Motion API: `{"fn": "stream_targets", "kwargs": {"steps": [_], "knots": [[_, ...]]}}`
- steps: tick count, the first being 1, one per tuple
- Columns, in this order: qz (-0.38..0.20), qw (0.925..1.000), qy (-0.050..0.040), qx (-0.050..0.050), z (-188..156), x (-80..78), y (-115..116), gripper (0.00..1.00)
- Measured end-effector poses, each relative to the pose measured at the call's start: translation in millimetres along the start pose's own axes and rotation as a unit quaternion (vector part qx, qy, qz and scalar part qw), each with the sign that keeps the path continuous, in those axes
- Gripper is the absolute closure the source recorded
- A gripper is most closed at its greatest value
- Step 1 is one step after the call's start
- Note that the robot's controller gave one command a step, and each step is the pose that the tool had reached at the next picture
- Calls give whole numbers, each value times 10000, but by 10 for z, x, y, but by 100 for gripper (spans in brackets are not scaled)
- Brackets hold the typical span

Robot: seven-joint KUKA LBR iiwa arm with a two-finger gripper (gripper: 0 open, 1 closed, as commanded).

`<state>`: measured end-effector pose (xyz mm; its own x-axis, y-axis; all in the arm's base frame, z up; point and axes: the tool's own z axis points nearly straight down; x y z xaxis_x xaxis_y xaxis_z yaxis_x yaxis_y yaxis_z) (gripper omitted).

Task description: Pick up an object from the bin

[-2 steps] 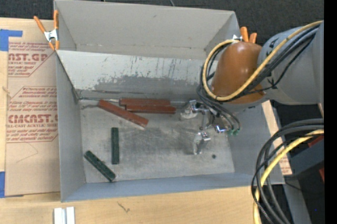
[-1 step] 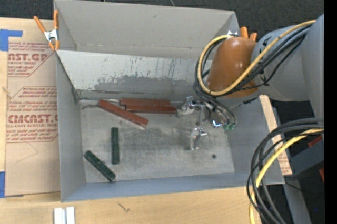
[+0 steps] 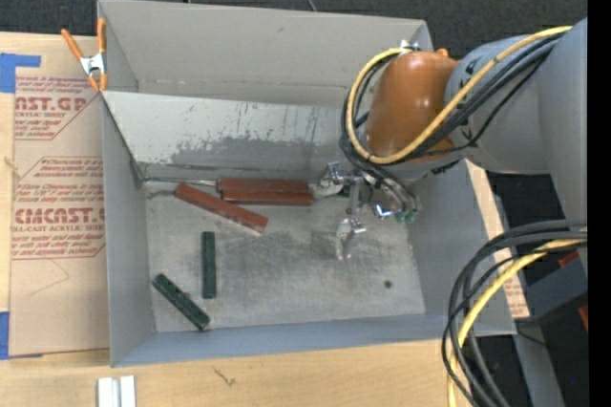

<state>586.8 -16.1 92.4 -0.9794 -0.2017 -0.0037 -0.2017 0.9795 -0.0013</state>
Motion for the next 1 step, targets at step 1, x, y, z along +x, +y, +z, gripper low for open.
{"fn": "stream_targets", "kwargs": {"steps": [1], "knots": [[-284,9996,10,-7,-26,239,116,0]]}}
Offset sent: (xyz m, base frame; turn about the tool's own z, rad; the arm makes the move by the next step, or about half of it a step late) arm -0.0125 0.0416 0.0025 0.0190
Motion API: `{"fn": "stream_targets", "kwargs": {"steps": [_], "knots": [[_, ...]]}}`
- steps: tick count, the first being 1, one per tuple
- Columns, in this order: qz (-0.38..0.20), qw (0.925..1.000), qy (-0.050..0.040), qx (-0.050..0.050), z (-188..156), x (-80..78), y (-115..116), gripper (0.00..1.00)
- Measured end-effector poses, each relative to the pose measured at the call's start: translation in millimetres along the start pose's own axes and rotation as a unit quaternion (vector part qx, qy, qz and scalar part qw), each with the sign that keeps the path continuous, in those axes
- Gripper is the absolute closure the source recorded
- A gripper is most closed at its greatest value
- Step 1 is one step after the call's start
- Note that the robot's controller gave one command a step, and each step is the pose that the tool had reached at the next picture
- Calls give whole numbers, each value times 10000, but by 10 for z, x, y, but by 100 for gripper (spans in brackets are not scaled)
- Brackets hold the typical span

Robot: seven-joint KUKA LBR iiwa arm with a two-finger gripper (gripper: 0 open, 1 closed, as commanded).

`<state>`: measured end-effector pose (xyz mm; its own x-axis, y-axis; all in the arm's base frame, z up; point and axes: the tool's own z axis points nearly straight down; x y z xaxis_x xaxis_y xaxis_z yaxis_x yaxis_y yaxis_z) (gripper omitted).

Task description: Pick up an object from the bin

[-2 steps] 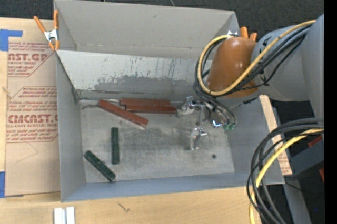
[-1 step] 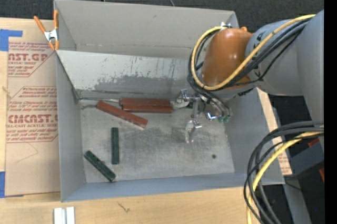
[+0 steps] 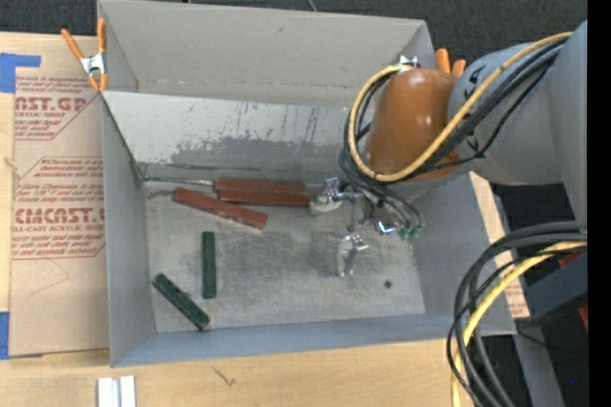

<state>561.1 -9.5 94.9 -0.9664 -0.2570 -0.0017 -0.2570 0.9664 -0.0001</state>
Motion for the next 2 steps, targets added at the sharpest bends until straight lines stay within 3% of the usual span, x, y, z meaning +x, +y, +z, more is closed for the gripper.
{"fn": "stream_targets", "kwargs": {"steps": [1,2], "knots": [[242,9997,7,-6,4,-93,220,0],[99,10000,-7,-5,17,-194,301,0]]}}
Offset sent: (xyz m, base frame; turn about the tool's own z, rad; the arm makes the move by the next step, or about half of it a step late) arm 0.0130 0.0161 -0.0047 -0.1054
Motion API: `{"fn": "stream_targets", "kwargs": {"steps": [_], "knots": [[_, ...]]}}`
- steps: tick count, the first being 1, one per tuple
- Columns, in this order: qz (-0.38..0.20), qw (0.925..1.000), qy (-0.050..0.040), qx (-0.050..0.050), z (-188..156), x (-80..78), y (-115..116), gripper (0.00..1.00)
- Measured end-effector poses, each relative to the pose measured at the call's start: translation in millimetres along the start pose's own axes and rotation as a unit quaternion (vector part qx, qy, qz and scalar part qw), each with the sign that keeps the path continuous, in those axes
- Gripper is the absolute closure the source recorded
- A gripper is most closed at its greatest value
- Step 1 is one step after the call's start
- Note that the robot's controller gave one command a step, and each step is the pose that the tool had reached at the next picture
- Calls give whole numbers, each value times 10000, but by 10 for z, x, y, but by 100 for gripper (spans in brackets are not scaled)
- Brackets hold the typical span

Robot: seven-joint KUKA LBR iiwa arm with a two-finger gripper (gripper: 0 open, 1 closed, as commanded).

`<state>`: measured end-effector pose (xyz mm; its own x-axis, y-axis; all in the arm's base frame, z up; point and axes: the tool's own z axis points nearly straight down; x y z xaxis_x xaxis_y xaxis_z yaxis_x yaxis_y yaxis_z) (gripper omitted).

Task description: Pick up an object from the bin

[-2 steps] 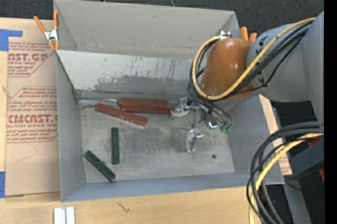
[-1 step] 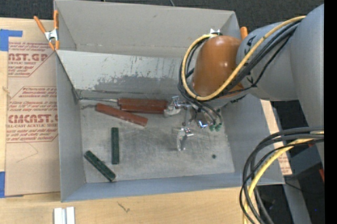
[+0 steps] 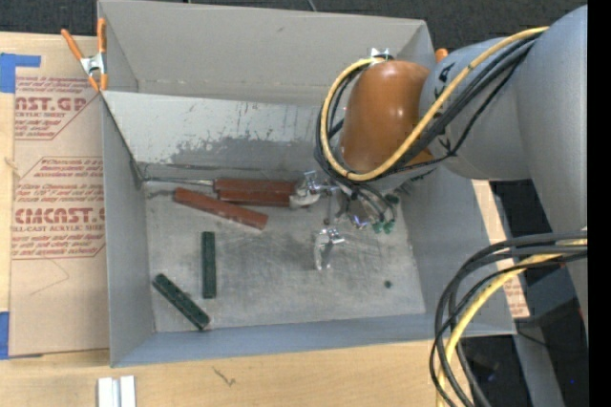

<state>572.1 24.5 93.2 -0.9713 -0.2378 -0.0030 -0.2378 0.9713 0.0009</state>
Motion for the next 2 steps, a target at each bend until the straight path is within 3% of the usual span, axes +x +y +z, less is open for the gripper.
{"fn": "stream_targets", "kwargs": {"steps": [2], "knots": [[1013,9949,17,-8,-22,-113,169,0]]}}
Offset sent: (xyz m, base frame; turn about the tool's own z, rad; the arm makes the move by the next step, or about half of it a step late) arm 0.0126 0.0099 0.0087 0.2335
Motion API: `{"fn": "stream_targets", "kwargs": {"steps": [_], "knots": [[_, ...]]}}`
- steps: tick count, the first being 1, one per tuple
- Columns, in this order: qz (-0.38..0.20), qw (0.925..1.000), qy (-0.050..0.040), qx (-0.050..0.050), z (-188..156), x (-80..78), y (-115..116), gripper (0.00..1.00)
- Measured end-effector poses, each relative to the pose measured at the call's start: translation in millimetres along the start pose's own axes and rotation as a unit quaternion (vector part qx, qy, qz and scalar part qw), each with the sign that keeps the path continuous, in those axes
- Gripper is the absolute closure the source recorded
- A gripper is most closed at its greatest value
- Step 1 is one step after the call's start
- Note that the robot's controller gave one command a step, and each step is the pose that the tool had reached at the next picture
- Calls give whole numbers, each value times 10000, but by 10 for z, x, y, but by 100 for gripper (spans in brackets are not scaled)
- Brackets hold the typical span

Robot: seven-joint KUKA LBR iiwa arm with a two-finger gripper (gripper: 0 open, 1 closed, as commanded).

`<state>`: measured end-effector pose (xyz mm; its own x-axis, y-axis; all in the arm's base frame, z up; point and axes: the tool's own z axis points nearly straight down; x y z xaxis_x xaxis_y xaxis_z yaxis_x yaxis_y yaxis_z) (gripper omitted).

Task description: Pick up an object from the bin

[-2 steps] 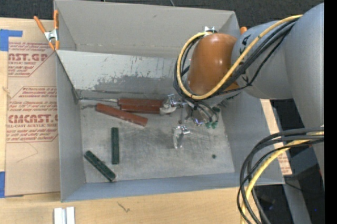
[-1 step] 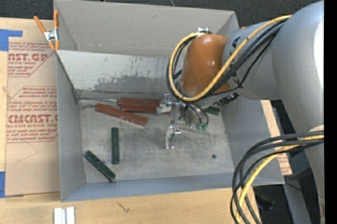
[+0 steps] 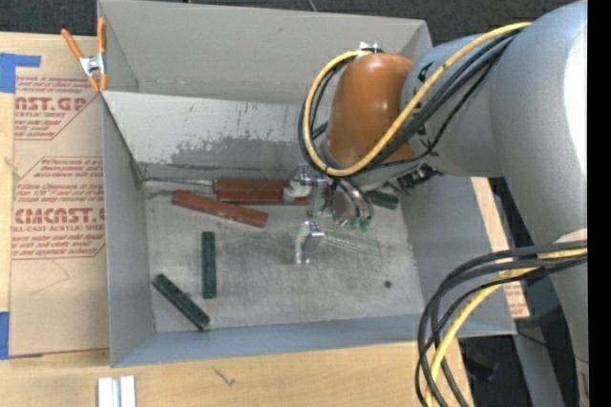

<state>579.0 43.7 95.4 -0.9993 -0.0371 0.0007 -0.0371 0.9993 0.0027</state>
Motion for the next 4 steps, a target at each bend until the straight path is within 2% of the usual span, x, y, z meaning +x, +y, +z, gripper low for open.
{"fn": "stream_targets", "kwargs": {"steps": [1,2,3,4], "knots": [[287,9996,-16,5,154,-73,528,100],[286,9996,52,15,175,-40,525,0],[286,9996,52,16,174,-41,525,0],[774,9970,-69,24,180,-51,758,100]]}}
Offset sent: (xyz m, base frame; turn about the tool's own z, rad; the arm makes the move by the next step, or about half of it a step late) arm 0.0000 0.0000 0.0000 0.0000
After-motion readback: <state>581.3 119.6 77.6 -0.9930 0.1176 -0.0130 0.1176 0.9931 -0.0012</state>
